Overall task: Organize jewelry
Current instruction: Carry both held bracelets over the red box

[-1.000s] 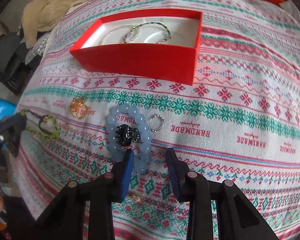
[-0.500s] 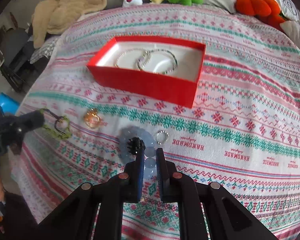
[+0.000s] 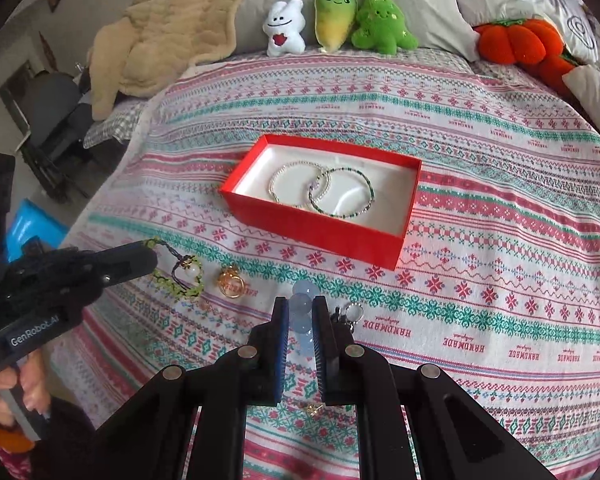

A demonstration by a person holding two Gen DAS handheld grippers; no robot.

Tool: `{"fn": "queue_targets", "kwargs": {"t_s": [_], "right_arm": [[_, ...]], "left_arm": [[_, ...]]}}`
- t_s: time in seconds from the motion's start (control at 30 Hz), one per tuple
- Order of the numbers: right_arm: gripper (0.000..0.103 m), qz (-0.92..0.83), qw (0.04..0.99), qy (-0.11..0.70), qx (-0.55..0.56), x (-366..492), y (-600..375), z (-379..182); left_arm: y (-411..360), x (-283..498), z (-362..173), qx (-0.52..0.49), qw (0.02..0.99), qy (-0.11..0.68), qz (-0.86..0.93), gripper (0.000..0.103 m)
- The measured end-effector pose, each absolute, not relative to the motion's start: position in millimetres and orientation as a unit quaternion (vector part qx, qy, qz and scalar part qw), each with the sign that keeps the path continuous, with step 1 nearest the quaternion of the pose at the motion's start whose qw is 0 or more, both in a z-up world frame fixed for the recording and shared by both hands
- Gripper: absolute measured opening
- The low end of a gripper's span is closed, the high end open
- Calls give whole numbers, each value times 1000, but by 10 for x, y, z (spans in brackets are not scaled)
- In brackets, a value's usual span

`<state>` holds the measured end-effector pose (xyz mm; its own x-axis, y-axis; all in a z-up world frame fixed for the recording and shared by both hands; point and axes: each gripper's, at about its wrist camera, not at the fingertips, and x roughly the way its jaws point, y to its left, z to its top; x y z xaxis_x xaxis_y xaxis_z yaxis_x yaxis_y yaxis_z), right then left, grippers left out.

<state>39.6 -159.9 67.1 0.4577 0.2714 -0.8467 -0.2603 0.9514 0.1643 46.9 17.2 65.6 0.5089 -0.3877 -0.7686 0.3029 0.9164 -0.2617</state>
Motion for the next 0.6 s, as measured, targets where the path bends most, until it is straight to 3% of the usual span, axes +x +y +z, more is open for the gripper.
{"fn": "queue_targets", "kwargs": {"t_s": [0.6], "right_arm": [[11, 139, 879, 452, 67, 674, -1842, 1048]], "left_arm": [[-126, 854, 835, -88, 884, 407, -214, 8]]}}
